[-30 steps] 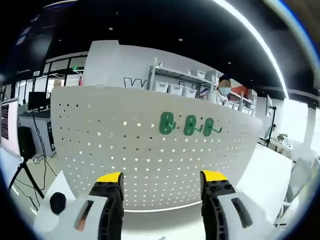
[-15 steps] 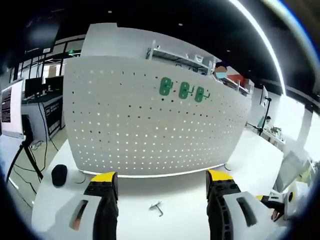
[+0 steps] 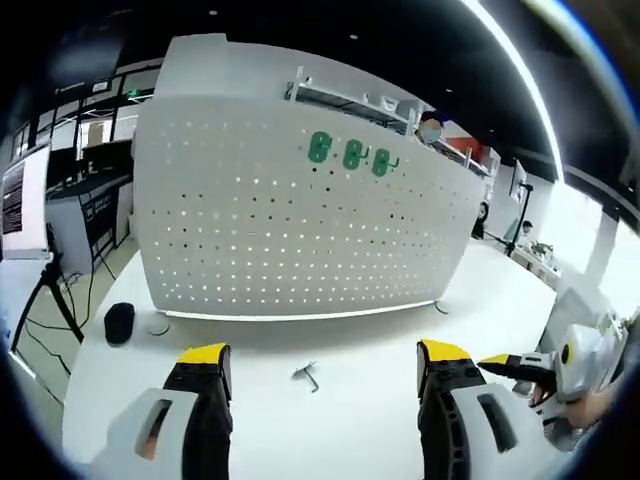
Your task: Insert the hook assembly into the mounting plate slot until the hook locks in place.
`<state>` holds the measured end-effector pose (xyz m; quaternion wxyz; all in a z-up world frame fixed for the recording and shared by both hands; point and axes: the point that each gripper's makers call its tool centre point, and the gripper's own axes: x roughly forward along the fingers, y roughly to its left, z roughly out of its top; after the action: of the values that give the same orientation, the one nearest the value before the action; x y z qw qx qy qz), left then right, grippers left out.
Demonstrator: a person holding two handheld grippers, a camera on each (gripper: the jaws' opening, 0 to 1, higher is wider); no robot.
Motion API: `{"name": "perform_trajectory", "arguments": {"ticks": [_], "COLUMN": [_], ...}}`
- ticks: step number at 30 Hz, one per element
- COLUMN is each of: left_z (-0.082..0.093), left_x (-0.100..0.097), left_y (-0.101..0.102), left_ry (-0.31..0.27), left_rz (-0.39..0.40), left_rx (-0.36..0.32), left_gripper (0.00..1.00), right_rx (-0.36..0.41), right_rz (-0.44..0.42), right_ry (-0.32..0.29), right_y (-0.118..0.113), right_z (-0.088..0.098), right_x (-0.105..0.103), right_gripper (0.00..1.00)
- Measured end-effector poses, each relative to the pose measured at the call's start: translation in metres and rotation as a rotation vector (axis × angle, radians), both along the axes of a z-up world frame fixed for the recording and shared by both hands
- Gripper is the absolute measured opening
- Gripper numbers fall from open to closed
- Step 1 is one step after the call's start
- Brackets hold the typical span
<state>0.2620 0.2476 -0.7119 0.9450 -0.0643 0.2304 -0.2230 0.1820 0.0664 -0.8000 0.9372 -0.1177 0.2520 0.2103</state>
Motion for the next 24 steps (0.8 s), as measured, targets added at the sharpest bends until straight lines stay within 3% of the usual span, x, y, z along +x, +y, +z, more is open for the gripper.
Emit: {"name": "perform_trajectory", "arguments": {"ticks": [15, 22, 24], "left_z": [-0.040, -0.058, -0.066], "left_x": [-0.035, -0.038, -0.035], "left_y": [0.011, 0.012, 0.013], "left_ry": [0.082, 0.082, 0.082], "left_rz": [-0.059, -0.134, -0.154], "left_rx": [0.009, 0.030, 0.033], "left_gripper": [0.76, 0.74, 0.72], "right_rx": [-0.010, -0.019, -0.044], "right_rz": [0.003, 0.006, -0.007], "right_ry": [0.012, 0.033, 0.006], "right_y": [0.000, 0.000, -0.004], "right_z": [-0.002, -0.007, -0.003], "right_x": [-0.003, -0.004, -0.001], "right_gripper": [0.69, 0.67, 0.67]}}
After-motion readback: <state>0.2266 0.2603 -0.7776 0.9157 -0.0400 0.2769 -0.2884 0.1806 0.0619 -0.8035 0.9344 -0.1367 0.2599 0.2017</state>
